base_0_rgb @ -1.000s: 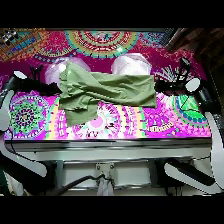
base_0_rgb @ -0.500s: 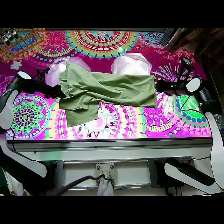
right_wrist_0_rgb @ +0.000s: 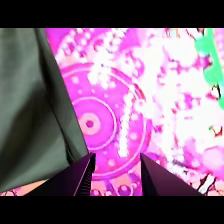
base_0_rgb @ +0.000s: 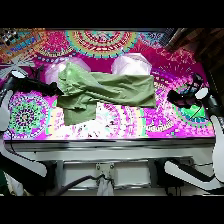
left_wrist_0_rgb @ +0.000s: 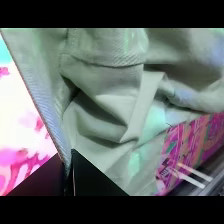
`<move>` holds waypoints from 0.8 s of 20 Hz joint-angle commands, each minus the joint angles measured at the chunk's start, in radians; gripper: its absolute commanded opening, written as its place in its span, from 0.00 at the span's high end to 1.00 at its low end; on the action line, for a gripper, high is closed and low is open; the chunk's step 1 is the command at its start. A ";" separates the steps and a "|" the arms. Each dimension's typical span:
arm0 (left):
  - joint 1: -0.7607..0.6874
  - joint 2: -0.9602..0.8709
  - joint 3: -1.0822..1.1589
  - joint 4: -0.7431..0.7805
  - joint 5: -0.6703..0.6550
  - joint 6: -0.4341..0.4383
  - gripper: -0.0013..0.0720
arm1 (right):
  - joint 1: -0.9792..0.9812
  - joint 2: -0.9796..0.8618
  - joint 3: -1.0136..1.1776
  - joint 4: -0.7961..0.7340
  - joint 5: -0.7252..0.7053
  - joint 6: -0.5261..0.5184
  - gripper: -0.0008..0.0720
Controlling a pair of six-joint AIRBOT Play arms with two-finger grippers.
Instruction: Fold the clothes and pants, and hang the long-sleeved shirts on hangers.
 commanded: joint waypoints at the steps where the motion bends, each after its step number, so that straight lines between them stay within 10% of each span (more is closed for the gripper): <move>1: 0.002 0.002 0.001 -0.024 -0.016 0.005 0.97 | -0.018 -0.061 -0.026 0.070 0.009 -0.005 0.55; 16: 0.002 0.002 0.001 -0.024 -0.016 0.004 0.97 | 0.050 -0.210 -0.026 0.270 -0.032 -0.048 0.62</move>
